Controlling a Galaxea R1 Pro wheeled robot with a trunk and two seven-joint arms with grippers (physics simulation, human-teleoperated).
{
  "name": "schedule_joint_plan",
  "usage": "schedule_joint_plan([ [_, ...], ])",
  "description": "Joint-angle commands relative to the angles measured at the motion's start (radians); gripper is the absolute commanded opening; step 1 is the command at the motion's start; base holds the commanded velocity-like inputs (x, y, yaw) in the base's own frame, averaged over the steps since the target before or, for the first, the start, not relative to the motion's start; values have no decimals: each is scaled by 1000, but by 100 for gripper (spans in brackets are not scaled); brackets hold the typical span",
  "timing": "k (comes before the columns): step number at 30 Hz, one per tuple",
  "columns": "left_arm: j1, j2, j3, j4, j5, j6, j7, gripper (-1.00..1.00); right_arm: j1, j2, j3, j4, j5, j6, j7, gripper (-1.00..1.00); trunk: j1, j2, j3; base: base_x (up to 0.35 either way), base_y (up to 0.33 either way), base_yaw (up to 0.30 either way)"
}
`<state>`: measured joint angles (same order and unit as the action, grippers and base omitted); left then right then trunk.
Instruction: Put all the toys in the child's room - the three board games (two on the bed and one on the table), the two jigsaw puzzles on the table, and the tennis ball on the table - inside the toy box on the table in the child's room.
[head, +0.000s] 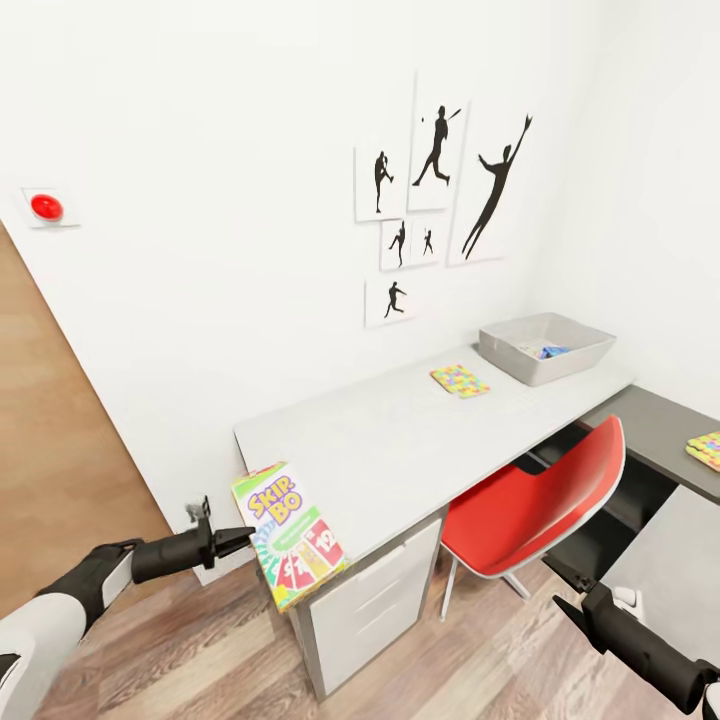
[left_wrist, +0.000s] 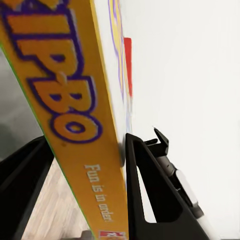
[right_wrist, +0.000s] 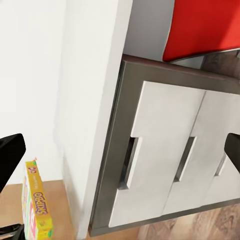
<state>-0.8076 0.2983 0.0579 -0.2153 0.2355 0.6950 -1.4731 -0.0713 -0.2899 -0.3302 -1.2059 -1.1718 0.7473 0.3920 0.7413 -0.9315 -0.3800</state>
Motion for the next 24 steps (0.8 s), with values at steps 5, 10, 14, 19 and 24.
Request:
schedule_joint_plan([
  [5, -2, 54, -2, -45, -10, 76, -31, -100, -1, 0, -2, 0, 0, 7, 5, 100, -19, 34, 15, 0, 0, 0],
  [10, -2, 63, -19, -88, -14, 117, -91, -100, -1, 1, -3, 0, 0, 6, 9, 100, -38, 69, 30, 0, 0, 0],
  [14, -5, 65, -65, -102, -14, 143, -98, -100, -1, 0, -4, -1, 0, 5, 9, 100, -54, 97, 43, 0, 0, 0],
  [19, -10, 65, -92, -126, -14, 160, -98, -100, -1, 3, -5, 0, -1, 5, 9, 100, -73, 132, 58, 0, 0, 0],
  [24, -11, 65, -99, -149, -15, 185, -98, -100, -1, 7, -8, -2, -3, 5, 10, 100, -92, 167, 74, 0, 0, 0],
])
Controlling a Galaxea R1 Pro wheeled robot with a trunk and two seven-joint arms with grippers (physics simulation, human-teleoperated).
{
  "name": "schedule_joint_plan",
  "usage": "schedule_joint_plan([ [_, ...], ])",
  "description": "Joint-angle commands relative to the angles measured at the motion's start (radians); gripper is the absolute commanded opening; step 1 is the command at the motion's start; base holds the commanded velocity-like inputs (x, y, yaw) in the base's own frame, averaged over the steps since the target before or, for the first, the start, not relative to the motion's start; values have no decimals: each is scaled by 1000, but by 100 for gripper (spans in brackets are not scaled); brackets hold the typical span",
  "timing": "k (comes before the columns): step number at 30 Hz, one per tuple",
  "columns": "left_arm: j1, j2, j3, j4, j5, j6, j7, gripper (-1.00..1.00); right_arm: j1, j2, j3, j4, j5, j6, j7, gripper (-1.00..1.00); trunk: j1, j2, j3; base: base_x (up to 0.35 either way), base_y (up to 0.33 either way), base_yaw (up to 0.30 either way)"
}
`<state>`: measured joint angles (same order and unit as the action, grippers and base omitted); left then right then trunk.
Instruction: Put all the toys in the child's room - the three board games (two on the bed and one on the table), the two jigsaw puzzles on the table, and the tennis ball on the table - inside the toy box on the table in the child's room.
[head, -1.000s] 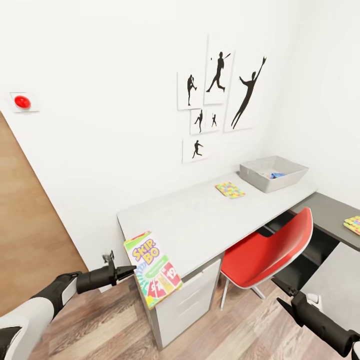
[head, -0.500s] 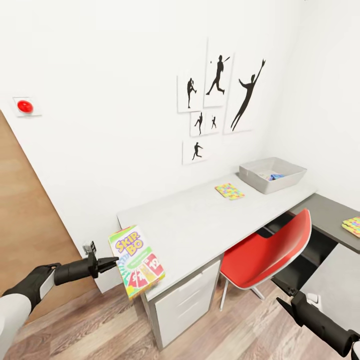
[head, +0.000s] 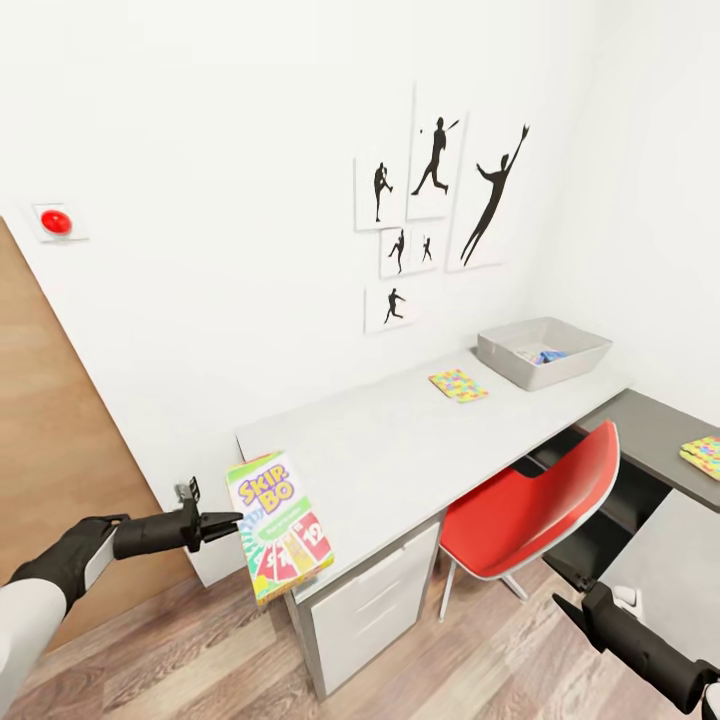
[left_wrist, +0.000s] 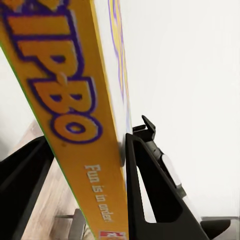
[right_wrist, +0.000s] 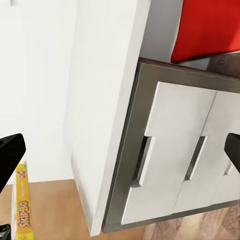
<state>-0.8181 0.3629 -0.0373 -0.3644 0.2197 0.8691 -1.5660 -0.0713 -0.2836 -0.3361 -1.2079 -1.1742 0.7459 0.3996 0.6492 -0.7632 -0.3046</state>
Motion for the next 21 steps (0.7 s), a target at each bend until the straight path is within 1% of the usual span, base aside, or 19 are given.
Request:
schedule_joint_plan([
  [1, -1, 1, -5, -1, 1, 12, -5, -100, -1, 0, -2, -1, -1, 6, 2, 100, -4, 6, 2, 0, 0, 0],
  [4, -1, 1, -22, -5, 1, 16, -5, -100, -1, 1, -4, -6, -5, 7, 1, 100, -15, 27, 11, 0, 0, 0],
  [12, -1, -1, -27, -6, 1, 16, -5, -100, -1, 5, -5, -5, -5, 4, 2, 100, -46, 83, 36, 0, 0, -8],
  [15, -1, -1, -27, -6, 1, 16, -5, -100, -1, 5, -5, -3, -5, 3, 4, 100, -57, 104, 47, 0, 0, -150],
  [21, -1, -1, -27, -7, 1, 16, -5, -100, -1, 6, -4, 0, -5, 3, 5, 100, -80, 146, 70, 0, 0, -232],
])
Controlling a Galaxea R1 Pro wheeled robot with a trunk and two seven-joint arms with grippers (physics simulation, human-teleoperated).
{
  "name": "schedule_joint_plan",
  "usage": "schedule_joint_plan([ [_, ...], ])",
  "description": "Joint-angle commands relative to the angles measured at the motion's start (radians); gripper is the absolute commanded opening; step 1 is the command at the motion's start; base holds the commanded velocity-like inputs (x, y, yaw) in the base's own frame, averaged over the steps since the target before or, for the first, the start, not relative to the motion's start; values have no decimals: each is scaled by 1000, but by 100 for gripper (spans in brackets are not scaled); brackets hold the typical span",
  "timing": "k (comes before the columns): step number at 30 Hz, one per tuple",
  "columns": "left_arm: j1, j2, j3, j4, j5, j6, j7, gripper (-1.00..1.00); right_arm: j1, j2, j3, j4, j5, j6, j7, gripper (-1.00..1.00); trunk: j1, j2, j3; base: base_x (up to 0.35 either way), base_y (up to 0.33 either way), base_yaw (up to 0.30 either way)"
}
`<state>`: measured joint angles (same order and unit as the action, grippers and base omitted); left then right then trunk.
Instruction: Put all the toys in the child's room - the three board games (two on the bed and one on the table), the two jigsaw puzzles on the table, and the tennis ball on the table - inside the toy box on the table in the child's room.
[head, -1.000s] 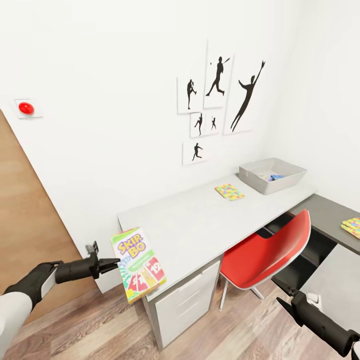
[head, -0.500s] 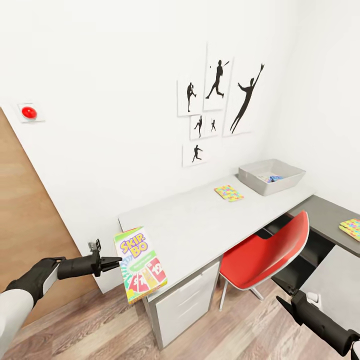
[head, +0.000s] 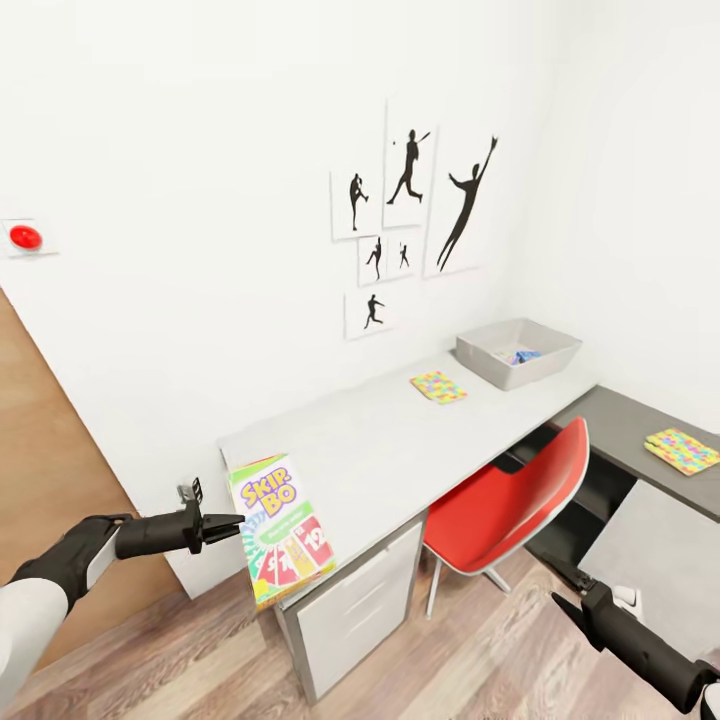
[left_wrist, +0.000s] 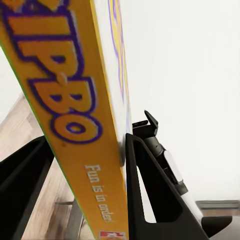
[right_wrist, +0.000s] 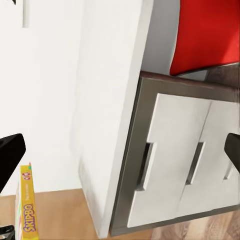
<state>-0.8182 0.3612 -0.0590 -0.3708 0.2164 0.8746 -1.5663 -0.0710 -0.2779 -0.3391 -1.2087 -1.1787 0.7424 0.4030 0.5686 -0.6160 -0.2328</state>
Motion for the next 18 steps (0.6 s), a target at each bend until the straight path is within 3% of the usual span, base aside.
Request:
schedule_joint_plan([
  [1, -1, 1, -6, 0, 4, 11, -5, -100, -1, 0, -1, 0, 0, 6, 2, 100, -4, 6, 2, 0, 0, -247],
  [18, -1, 2, -7, -2, 4, 8, -5, -100, -1, 0, -1, 1, 2, 6, 2, 100, -69, 125, 70, 0, 0, -252],
])
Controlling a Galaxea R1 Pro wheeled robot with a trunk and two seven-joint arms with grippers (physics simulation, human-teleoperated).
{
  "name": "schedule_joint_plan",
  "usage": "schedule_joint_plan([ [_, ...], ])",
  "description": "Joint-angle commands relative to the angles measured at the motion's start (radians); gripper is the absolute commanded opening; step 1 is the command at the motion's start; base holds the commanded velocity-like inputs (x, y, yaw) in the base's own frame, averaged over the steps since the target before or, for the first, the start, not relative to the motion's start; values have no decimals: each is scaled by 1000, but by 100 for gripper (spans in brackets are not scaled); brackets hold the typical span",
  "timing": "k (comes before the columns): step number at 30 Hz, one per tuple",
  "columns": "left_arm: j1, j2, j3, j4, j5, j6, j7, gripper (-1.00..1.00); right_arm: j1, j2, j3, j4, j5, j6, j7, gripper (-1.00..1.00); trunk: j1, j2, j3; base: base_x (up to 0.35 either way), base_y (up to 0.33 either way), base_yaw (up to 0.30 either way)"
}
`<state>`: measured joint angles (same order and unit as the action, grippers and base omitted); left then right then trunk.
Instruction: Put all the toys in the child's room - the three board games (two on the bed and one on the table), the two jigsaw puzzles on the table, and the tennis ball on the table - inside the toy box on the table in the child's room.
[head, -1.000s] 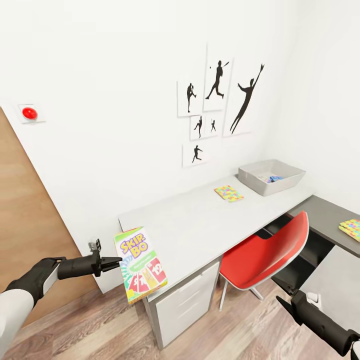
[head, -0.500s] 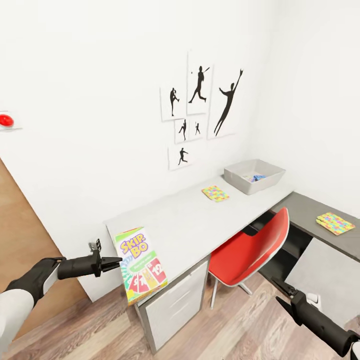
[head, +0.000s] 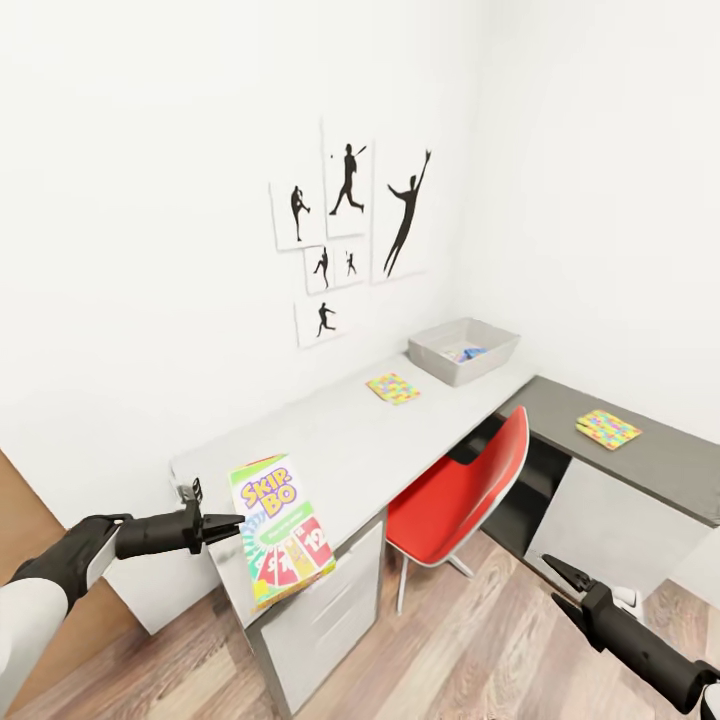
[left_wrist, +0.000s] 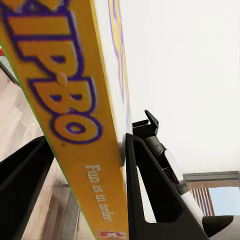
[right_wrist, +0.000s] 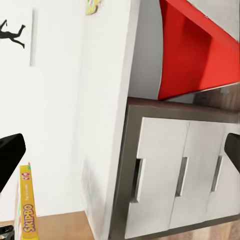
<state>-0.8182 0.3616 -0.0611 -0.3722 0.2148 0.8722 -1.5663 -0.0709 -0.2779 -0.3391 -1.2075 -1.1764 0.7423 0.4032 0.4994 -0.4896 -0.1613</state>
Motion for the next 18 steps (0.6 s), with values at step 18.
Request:
schedule_joint_plan([
  [18, -1, 1, -4, -1, 6, 8, -4, -100, -1, 0, -1, 0, 3, 6, 2, 100, -49, 90, 54, 0, 0, -253],
])
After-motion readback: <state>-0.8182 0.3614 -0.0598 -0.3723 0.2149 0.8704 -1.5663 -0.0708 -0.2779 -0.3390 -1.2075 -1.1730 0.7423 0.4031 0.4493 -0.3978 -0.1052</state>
